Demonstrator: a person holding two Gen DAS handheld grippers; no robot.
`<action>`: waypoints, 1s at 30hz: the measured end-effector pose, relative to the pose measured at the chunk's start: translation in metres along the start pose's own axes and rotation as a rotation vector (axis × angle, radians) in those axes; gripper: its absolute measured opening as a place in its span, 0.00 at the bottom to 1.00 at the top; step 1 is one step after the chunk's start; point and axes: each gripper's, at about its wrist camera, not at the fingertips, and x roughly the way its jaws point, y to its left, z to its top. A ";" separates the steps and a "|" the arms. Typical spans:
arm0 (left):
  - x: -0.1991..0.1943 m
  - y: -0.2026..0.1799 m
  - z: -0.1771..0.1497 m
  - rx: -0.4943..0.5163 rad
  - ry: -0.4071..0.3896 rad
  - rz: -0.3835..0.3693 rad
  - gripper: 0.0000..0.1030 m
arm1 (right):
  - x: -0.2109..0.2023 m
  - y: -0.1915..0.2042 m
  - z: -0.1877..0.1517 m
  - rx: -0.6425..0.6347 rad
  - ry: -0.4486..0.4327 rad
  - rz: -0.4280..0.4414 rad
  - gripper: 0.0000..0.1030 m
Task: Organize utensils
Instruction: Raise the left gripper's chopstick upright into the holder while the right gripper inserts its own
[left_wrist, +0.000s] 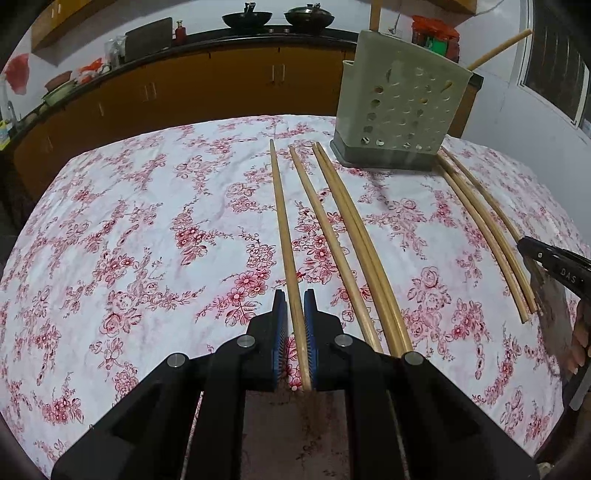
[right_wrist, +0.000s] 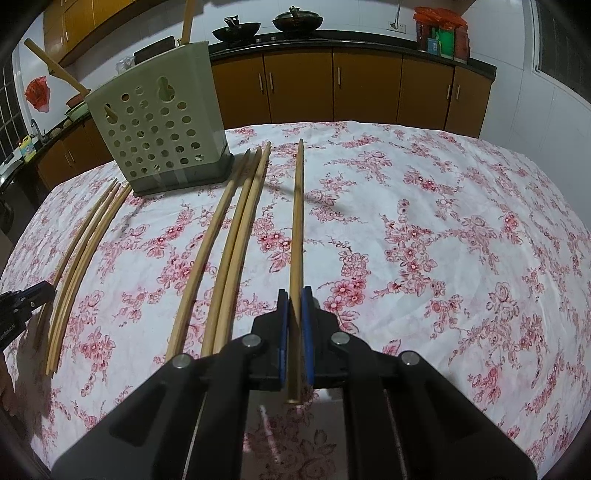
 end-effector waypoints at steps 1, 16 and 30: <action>0.000 0.000 0.000 -0.001 0.000 0.000 0.11 | 0.000 0.000 0.000 0.000 0.000 0.000 0.09; -0.019 0.006 0.022 -0.033 -0.077 -0.023 0.07 | -0.052 -0.006 0.026 0.031 -0.185 0.027 0.08; -0.120 0.028 0.069 -0.140 -0.381 -0.067 0.07 | -0.142 -0.013 0.065 0.069 -0.461 0.058 0.08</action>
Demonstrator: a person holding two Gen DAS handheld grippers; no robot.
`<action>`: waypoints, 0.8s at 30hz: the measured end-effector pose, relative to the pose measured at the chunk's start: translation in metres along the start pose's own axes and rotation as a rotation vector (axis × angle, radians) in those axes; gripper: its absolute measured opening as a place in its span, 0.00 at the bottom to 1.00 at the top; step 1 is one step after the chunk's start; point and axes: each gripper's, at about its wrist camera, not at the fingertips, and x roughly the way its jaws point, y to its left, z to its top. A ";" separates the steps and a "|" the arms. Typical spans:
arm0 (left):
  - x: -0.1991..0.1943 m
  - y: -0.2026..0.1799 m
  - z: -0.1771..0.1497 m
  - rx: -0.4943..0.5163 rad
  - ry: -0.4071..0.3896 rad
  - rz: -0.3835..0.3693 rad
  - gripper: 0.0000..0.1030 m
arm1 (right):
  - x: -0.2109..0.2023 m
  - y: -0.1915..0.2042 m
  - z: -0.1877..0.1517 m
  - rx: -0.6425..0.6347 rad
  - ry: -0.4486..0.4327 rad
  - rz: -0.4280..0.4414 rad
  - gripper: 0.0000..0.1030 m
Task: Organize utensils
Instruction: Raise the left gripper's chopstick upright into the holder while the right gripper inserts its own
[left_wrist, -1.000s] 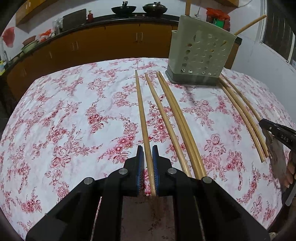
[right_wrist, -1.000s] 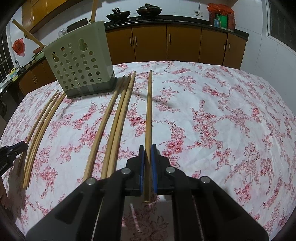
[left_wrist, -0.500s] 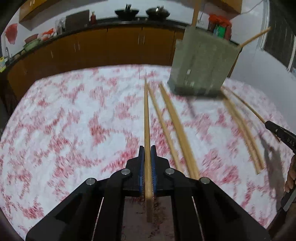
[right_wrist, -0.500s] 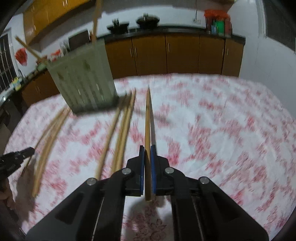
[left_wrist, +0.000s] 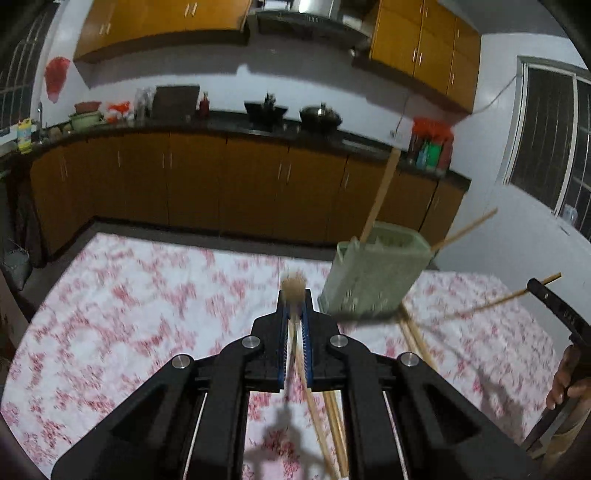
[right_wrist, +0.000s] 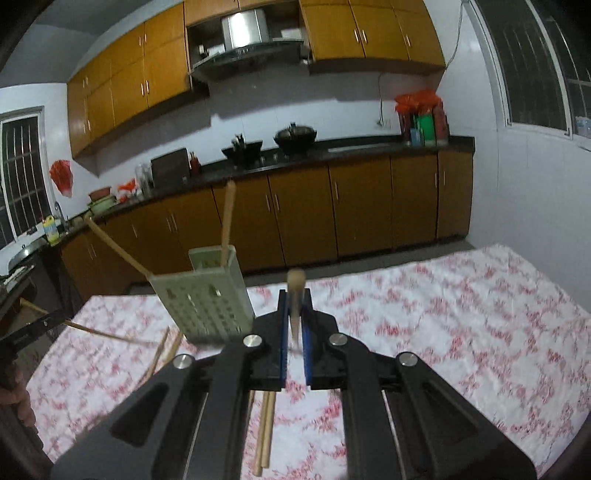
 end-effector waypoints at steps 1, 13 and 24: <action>-0.001 -0.001 0.004 0.001 -0.007 -0.001 0.07 | -0.002 0.001 0.003 -0.002 -0.005 0.000 0.08; -0.048 -0.033 0.058 0.059 -0.147 -0.115 0.07 | -0.057 0.018 0.080 0.030 -0.167 0.198 0.08; -0.044 -0.073 0.096 0.034 -0.329 -0.111 0.07 | -0.026 0.050 0.110 -0.021 -0.191 0.215 0.08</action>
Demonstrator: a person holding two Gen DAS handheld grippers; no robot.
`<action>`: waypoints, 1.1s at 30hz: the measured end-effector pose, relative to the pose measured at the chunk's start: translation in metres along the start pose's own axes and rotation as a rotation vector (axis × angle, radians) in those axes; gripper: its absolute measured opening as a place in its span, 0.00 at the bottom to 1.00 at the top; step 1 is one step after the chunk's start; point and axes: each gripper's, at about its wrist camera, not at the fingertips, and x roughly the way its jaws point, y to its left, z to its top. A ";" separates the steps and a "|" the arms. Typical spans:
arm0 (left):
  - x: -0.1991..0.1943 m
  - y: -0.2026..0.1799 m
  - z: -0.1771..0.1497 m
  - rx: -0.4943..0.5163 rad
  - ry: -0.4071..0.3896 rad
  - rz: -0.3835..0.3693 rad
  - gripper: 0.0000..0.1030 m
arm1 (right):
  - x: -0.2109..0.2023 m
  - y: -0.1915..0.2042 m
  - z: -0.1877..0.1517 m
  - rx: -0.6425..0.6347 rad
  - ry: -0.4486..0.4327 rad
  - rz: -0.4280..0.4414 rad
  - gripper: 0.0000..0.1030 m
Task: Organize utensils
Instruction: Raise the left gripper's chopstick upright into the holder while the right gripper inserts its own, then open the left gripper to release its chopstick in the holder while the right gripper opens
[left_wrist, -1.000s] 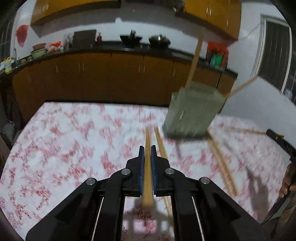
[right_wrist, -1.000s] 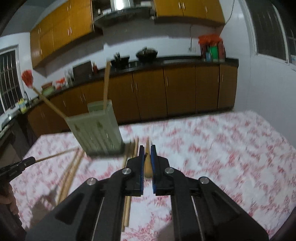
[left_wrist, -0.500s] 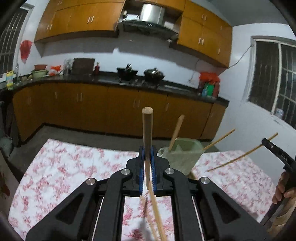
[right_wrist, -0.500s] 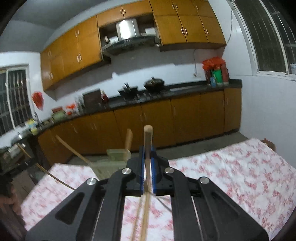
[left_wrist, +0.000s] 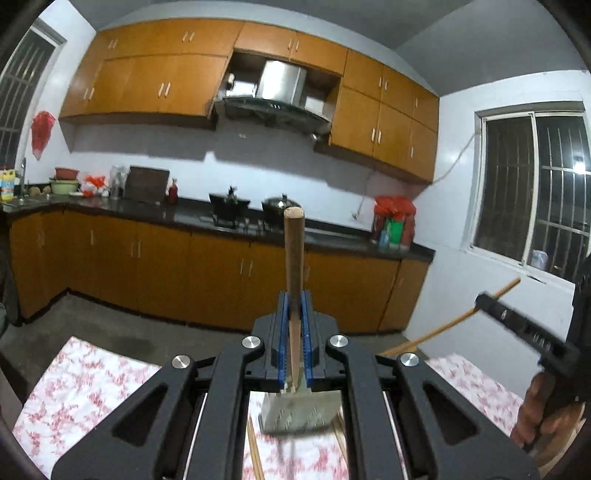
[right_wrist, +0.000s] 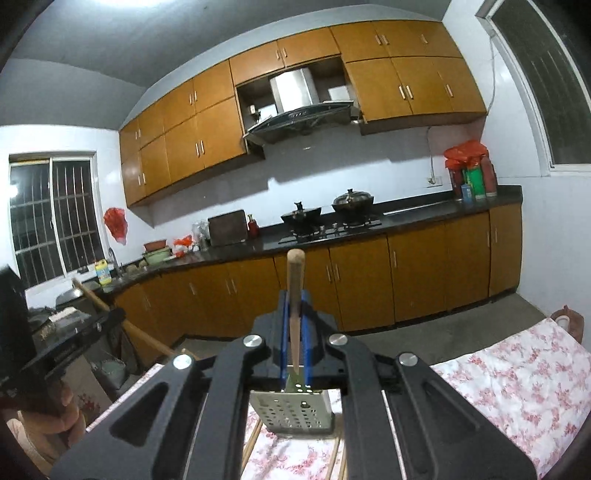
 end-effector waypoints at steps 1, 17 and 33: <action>0.006 -0.002 0.001 0.001 -0.010 0.006 0.07 | 0.005 0.001 -0.001 -0.004 0.008 -0.003 0.08; 0.075 -0.006 -0.047 0.013 0.163 0.007 0.09 | 0.071 -0.002 -0.035 -0.007 0.184 -0.020 0.19; 0.015 0.019 -0.035 -0.007 0.103 0.074 0.40 | 0.015 -0.046 -0.054 0.020 0.207 -0.191 0.34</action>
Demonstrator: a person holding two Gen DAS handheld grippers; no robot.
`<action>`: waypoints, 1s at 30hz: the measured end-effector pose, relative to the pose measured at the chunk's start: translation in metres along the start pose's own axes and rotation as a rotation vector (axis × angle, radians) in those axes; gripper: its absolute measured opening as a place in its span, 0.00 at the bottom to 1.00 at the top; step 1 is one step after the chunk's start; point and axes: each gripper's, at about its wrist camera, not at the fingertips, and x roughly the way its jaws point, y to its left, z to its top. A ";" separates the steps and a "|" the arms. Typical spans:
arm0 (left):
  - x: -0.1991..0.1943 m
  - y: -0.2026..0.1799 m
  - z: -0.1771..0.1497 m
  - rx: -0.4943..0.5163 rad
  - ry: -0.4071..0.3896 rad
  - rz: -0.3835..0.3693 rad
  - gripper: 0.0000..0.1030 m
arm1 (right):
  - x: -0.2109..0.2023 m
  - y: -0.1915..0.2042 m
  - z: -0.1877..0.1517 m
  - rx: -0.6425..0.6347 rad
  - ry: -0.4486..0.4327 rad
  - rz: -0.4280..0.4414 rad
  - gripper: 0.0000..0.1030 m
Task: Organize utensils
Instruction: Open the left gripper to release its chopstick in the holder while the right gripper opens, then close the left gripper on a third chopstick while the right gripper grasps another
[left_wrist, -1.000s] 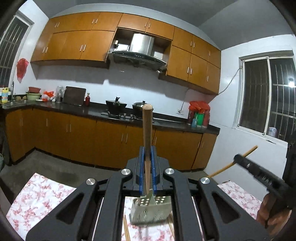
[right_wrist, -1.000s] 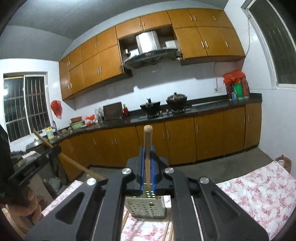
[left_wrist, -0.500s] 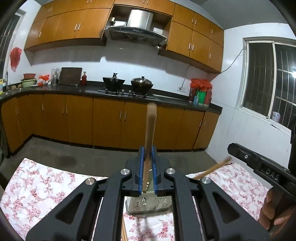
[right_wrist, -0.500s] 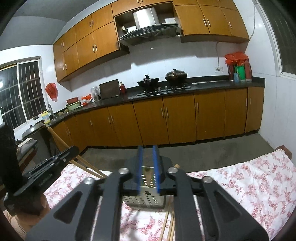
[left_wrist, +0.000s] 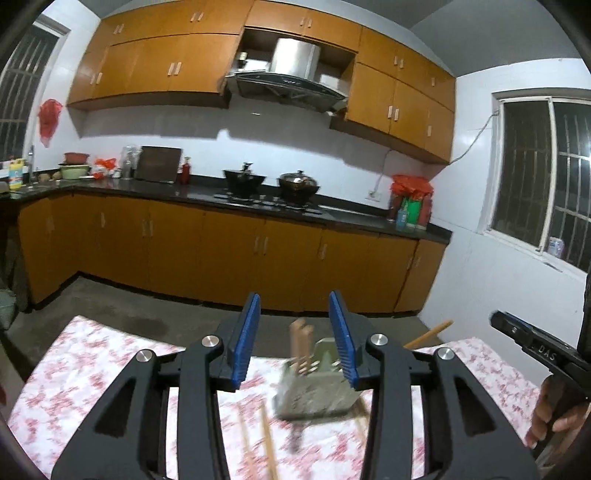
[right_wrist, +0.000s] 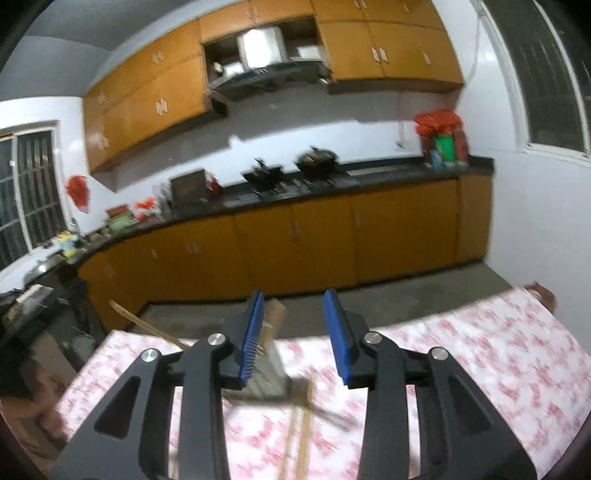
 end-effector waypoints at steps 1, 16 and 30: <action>-0.005 0.007 -0.006 0.003 0.008 0.024 0.41 | 0.003 -0.006 -0.009 0.005 0.034 -0.016 0.34; 0.032 0.050 -0.147 -0.021 0.450 0.124 0.43 | 0.083 0.004 -0.168 -0.025 0.489 -0.002 0.21; 0.050 0.042 -0.183 -0.021 0.547 0.114 0.43 | 0.099 0.013 -0.176 -0.046 0.500 0.008 0.14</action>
